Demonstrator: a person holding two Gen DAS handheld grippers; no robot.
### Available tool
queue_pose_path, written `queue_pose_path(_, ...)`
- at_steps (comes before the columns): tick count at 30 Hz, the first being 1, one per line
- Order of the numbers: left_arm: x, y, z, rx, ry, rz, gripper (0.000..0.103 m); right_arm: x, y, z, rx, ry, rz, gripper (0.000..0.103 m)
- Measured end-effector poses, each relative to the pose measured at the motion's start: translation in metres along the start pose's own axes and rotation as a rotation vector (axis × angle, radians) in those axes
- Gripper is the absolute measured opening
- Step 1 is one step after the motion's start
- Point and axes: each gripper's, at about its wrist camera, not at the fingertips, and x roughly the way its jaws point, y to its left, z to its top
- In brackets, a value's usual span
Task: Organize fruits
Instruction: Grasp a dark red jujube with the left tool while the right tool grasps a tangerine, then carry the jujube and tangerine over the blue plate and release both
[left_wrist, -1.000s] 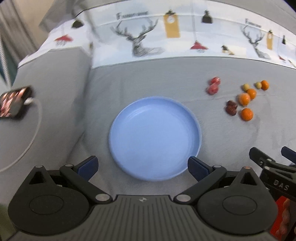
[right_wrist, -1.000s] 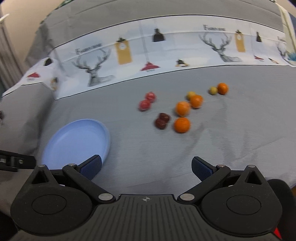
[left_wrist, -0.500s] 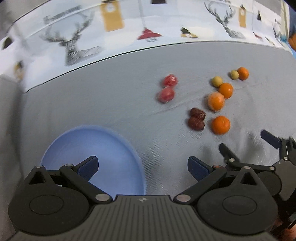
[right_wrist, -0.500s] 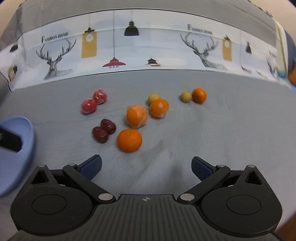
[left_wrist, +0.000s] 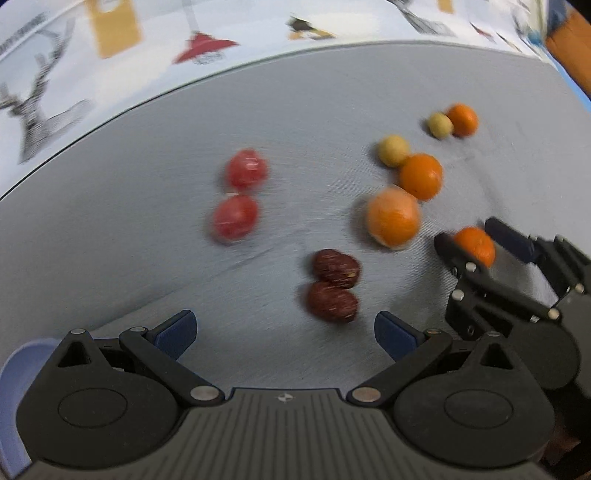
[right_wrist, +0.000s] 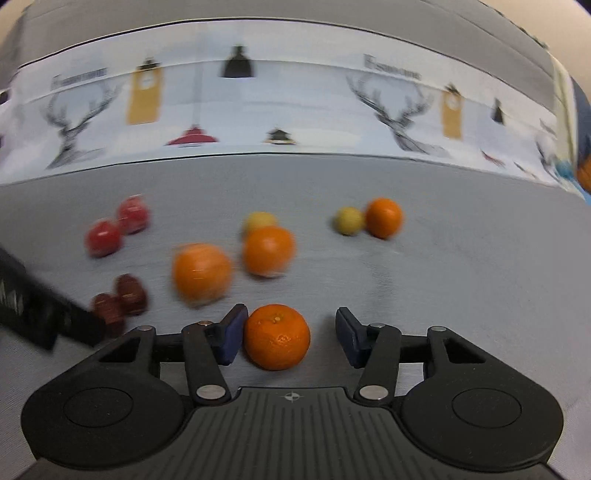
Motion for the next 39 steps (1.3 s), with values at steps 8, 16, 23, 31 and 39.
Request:
queue_pose_path(8, -0.003, -0.005, 0.002, 0.011, -0.045, -0.028, 0.035, 0.0, -0.003, -0.004, -0.003, -0.009, 0.0, 0.039)
queue_pose_path(16, -0.052, 0.006, -0.024, -0.03, -0.073, 0.034, 0.035, -0.029, 0.005, 0.005, -0.042, -0.092, -0.031, 0.036)
queue_pose_path(23, -0.119, 0.035, -0.073, -0.138, -0.043, 0.081, 0.035, -0.101, 0.02, 0.013, -0.037, -0.083, 0.094, 0.036)
queue_pose_path(31, -0.186, 0.079, -0.146, -0.296, -0.074, 0.147, 0.035, -0.173, 0.079, -0.001, -0.138, -0.042, 0.265, 0.036)
queue_pose_path(39, -0.227, 0.112, -0.196, -0.411, -0.114, 0.173, 0.035, -0.219, 0.13, -0.011, -0.207, -0.045, 0.384, 0.036)
